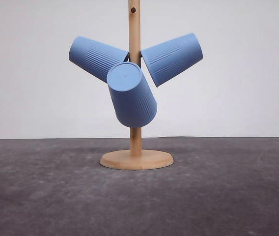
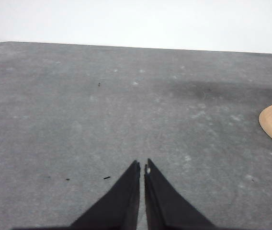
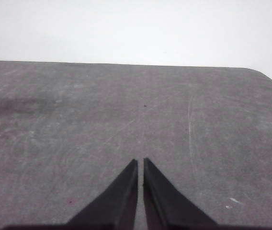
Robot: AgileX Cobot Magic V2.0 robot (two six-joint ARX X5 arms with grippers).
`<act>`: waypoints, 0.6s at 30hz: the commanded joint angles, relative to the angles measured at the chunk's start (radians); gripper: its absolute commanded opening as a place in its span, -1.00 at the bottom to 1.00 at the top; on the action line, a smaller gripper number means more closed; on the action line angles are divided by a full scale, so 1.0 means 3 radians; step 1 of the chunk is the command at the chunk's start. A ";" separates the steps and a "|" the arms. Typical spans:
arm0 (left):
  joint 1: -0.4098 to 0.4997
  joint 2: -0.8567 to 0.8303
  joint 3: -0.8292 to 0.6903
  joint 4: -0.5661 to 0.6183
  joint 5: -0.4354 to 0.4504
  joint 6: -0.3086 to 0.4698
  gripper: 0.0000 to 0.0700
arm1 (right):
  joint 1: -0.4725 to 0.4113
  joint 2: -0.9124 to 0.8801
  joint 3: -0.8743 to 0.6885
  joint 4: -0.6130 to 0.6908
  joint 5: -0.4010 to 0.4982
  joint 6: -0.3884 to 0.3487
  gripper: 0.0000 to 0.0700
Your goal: Place three cups
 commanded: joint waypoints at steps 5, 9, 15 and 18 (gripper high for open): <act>0.0004 -0.0004 -0.0042 -0.0014 0.0004 0.0009 -1.00 | -0.0004 0.0001 -0.0009 0.0025 0.0005 0.0037 -0.96; 0.0004 -0.0004 -0.0042 -0.0014 0.0004 0.0009 -1.00 | -0.0004 0.0001 -0.0009 0.0025 0.0005 0.0037 -0.96; 0.0004 -0.0004 -0.0042 -0.0015 0.0004 0.0009 -1.00 | -0.0004 0.0001 -0.0009 0.0025 0.0005 0.0037 -0.96; 0.0004 -0.0004 -0.0042 -0.0014 0.0004 0.0009 -1.00 | -0.0004 0.0001 -0.0009 0.0025 0.0005 0.0037 -0.96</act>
